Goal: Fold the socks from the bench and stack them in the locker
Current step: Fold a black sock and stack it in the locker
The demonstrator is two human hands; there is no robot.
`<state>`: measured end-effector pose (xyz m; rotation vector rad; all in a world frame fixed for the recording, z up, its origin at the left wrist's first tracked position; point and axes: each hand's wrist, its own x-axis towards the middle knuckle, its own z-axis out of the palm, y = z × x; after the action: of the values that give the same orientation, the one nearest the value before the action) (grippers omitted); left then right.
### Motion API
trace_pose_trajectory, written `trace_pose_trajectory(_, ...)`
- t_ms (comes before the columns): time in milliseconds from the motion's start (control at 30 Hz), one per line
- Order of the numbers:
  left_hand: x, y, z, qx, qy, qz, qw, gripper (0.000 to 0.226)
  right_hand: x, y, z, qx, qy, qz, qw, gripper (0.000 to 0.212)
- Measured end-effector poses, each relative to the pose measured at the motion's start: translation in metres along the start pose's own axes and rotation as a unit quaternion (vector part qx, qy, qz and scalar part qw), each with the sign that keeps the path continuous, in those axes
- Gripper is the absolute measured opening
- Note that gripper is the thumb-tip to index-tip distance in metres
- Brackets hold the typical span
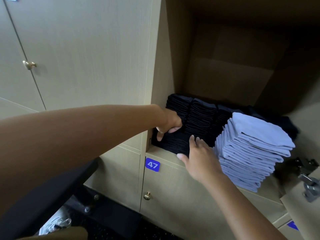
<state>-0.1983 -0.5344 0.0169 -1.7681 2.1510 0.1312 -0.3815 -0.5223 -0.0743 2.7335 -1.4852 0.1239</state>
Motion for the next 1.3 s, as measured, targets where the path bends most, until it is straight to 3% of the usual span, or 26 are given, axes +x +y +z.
trace_pose_trajectory(133, 0.0, 0.003, 0.001, -0.002, -0.007, -0.01, 1.0, 0.056, -0.009, -0.001, 0.008, 0.037, -0.011, -0.006, 0.999, 0.09)
trace_pose_trajectory(300, 0.002, 0.01, 0.007, 0.071, -0.03, -0.029, 0.997, 0.092, -0.01, -0.005, 0.014, 0.041, 0.001, -0.001, 0.999, 0.09)
trace_pose_trajectory(433, -0.001, 0.017, 0.022, 0.071, -0.004, -0.026, 0.997, 0.091, -0.011, -0.009, 0.021, 0.044, 0.013, 0.006, 0.999, 0.089)
trace_pose_trajectory(600, -0.014, 0.03, 0.06, -0.01, 0.025, -0.049, 0.998, 0.084, -0.012, -0.011, 0.02, 0.06, -0.013, 0.017, 0.998, 0.093)
trace_pose_trajectory(833, -0.024, 0.047, 0.094, -0.003, 0.044, -0.097, 0.994, 0.114, -0.013, -0.017, 0.016, 0.061, -0.055, 0.034, 0.996, 0.119)
trace_pose_trajectory(1000, -0.021, 0.054, 0.104, 0.091, 0.065, -0.123, 0.986, 0.147, -0.015, -0.012, 0.017, 0.082, -0.05, 0.047, 0.994, 0.124)
trace_pose_trajectory(1300, -0.014, 0.056, 0.109, 0.133, 0.084, -0.121, 0.98, 0.148, -0.015, -0.005, 0.029, 0.086, -0.016, 0.028, 0.996, 0.12)
